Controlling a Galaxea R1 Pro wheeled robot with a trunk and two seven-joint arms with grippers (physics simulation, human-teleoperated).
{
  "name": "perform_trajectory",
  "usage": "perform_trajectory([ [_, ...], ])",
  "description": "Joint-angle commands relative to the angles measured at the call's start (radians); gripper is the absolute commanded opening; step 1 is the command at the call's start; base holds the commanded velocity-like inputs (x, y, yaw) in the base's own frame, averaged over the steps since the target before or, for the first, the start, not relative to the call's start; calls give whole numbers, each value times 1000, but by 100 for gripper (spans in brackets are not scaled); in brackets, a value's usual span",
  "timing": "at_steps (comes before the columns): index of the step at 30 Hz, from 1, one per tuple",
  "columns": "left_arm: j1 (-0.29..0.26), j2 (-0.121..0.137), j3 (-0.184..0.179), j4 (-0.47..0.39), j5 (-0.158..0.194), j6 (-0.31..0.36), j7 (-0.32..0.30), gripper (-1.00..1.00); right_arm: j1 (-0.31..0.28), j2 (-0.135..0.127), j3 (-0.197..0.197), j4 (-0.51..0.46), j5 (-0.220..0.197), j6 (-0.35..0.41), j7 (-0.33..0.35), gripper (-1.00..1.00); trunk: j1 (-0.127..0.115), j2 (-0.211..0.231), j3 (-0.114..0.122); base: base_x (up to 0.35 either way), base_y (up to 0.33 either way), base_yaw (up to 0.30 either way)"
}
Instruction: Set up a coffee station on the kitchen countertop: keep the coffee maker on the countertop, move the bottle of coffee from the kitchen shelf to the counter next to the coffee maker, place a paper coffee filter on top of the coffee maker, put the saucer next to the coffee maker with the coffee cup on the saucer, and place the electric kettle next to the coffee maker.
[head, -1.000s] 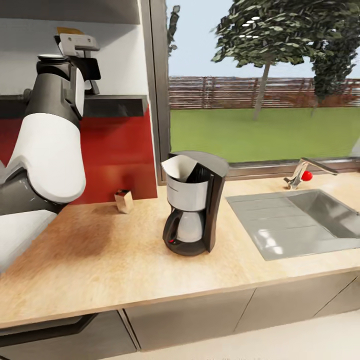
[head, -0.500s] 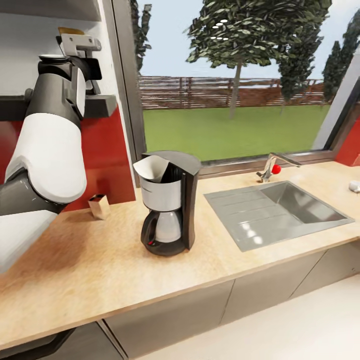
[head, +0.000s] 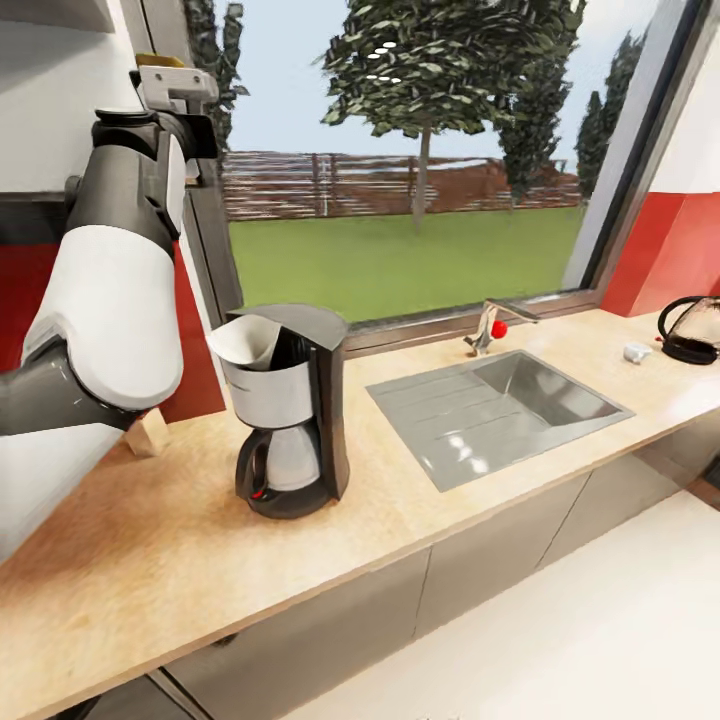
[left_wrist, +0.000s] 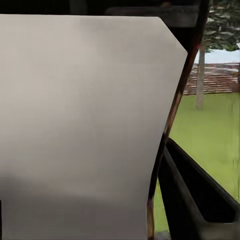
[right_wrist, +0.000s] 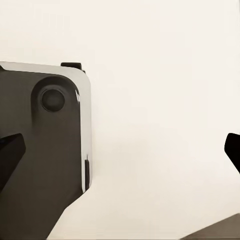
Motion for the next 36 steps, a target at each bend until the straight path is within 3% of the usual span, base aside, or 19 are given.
perform_trajectory([
  [1,-2,-3,-5,-2,-16,4,-6,-100,-1,0,0,1,0,-3,0,100,1,-2,-2,0,0,-281],
  [4,-3,-3,-19,-2,-1,5,-7,-100,-1,0,0,1,0,-3,-1,100,1,-2,-2,0,0,-281],
  [7,-1,-3,-26,2,60,7,-31,-100,-1,0,0,1,0,-3,-1,100,1,-2,-2,0,0,-281],
  [9,0,-3,-30,1,95,8,-99,-100,-1,0,0,1,0,-3,0,100,1,-2,-2,0,0,-282],
  [12,11,-3,-32,-5,106,7,-255,-100,-1,0,0,1,1,-3,-1,100,1,-2,-2,0,0,-257],
  [14,69,-3,-37,-59,106,5,-365,-100,-1,0,0,1,1,-3,0,100,1,-2,-2,0,0,-101],
  [15,140,-3,-43,-136,105,3,-421,-100,-1,0,0,1,0,-3,0,100,1,-2,-2,0,0,-28],
  [16,245,-3,-89,-254,104,3,-488,-100,-1,0,0,1,0,-3,-1,100,1,-2,-2,0,0,-9],
  [19,324,-3,-136,-345,104,5,-530,-100,-1,0,0,1,0,-3,-1,100,1,-2,-2,0,0,-5],
  [22,460,6,-222,-504,106,12,-564,-100,-1,0,-1,0,0,-3,-1,100,1,-2,-2,0,0,-1],
  [24,503,9,-235,-539,107,14,-585,-100,-1,0,-2,-1,0,-3,-1,100,1,-2,-2,0,0,0],
  [28,529,20,-239,-555,107,18,-651,-100,-1,3,-2,-3,-1,-3,-1,100,1,-2,-2,-6,0,0],
  [36,539,21,-232,-556,113,35,-661,-100,-1,19,-2,-1,0,-3,-1,100,1,-2,-2,-302,69,0],
])
